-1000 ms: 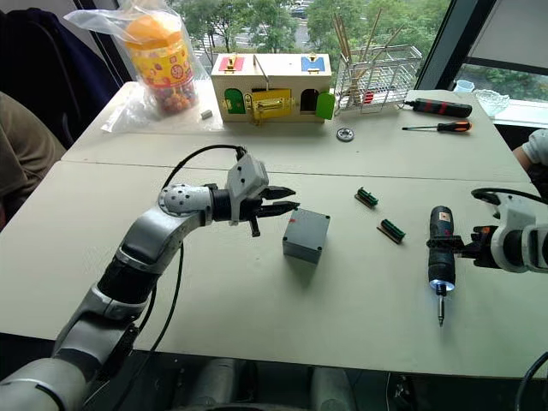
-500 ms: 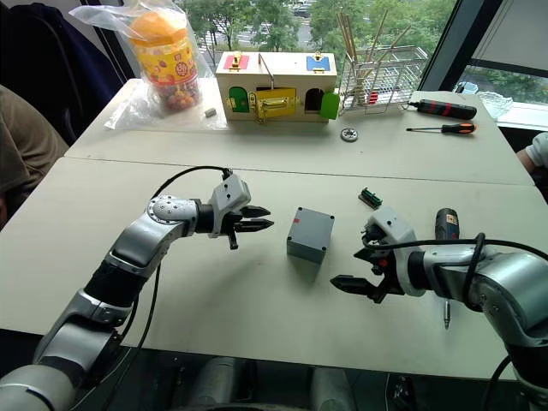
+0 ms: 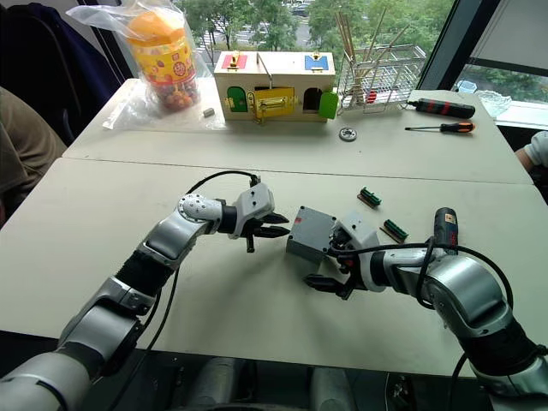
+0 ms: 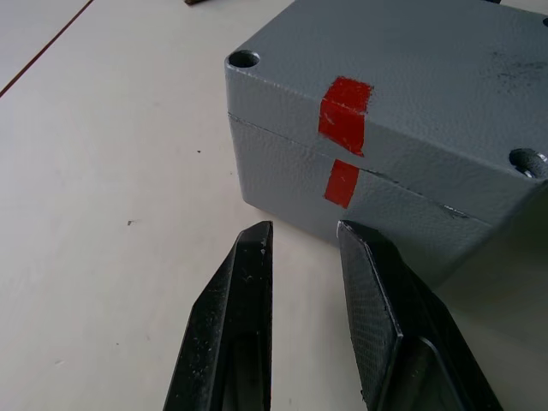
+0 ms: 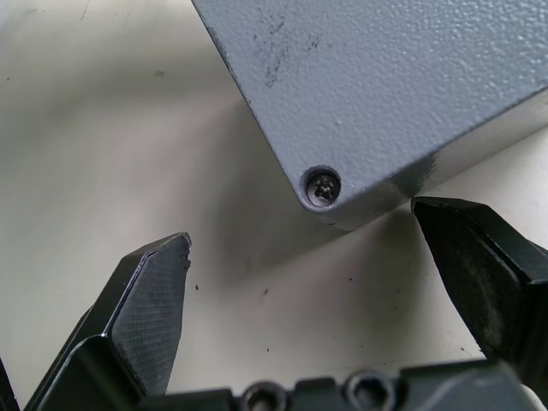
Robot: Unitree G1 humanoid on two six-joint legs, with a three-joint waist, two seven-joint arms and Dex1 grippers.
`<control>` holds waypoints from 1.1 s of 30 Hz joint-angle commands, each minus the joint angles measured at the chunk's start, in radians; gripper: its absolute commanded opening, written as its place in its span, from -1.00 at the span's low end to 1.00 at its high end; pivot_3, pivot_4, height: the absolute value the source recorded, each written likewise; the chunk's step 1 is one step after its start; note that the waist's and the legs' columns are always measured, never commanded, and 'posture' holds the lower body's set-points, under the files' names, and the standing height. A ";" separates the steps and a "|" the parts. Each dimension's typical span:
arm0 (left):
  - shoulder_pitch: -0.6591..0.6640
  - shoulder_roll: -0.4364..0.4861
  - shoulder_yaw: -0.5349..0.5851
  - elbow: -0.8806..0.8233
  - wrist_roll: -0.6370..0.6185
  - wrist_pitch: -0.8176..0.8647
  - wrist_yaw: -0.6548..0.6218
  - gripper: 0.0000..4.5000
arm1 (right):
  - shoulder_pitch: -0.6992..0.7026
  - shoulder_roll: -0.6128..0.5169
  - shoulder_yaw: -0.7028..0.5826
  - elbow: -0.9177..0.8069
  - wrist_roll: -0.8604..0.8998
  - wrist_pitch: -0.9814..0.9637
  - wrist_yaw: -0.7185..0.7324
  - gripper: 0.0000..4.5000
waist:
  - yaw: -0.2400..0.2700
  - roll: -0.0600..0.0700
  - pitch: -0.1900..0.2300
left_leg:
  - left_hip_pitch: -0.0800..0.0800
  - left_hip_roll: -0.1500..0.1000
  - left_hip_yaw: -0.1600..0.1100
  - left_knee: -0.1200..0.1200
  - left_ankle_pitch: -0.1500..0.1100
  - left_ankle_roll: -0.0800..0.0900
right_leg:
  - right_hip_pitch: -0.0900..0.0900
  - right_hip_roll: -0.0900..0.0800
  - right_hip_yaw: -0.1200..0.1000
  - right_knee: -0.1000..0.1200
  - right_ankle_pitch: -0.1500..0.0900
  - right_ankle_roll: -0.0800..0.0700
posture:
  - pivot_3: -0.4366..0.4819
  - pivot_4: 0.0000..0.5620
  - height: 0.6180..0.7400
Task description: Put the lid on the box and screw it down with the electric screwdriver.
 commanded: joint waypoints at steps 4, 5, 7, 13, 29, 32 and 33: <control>-0.102 -0.104 -0.006 0.159 0.046 -0.123 0.011 -0.47 | -0.022 0.053 0.022 -0.096 0.031 0.031 -0.006 0.98 | 0.000 0.000 0.000 | 0.000 -0.001 0.000 0.001 0.000 0.000 | 0.000 0.000 0.000 0.000 0.000 0.000 | -0.05 -0.47 0.47; -0.112 -0.114 -0.005 0.189 0.058 -0.140 0.019 -0.47 | -0.022 0.061 0.019 -0.108 0.037 0.042 -0.010 0.98 | 0.000 0.000 0.000 | 0.000 -0.001 0.000 0.000 0.000 0.000 | 0.000 0.000 0.000 0.000 0.000 0.000 | -0.05 -0.47 0.47; -0.125 -0.127 -0.002 0.234 0.075 -0.167 0.027 -0.47 | -0.023 0.072 0.012 -0.126 0.043 0.062 -0.015 0.98 | -0.001 0.000 0.000 | 0.000 -0.001 0.000 0.000 0.000 0.000 | 0.000 0.000 0.000 0.000 0.000 0.000 | -0.05 -0.47 0.47; -0.132 -0.091 0.013 0.277 0.143 -0.188 0.073 -0.47 | -0.002 -0.004 -0.043 -0.186 0.058 0.118 -0.013 0.98 | 0.001 0.000 0.000 | -0.001 0.000 0.000 0.000 0.000 0.000 | -0.001 0.000 0.000 0.000 0.000 0.000 | -0.05 -0.47 0.47; 0.093 0.072 -0.010 -0.302 0.104 0.168 -0.015 -0.47 | -0.083 -0.151 0.107 0.176 -0.271 -0.307 0.151 0.98 | 0.004 0.000 0.000 | -0.001 0.001 0.000 0.001 0.002 -0.003 | -0.001 0.000 0.000 0.001 0.000 0.000 | -0.05 -0.47 0.47; 0.085 0.040 -0.016 -0.281 0.106 0.166 0.010 -0.47 | -0.087 -0.136 0.118 0.161 -0.258 -0.307 0.199 0.98 | 0.001 0.000 0.000 | -0.001 0.000 0.000 0.001 0.001 -0.003 | 0.000 0.000 0.000 0.000 0.000 0.000 | -0.05 -0.47 0.47; 0.082 0.034 -0.019 -0.271 0.110 0.161 0.017 -0.47 | -0.085 -0.133 0.117 0.153 -0.254 -0.303 0.209 0.98 | 0.000 0.000 0.000 | -0.001 0.000 0.000 0.001 0.001 -0.002 | 0.000 0.000 0.000 0.000 0.000 0.000 | -0.05 -0.47 0.47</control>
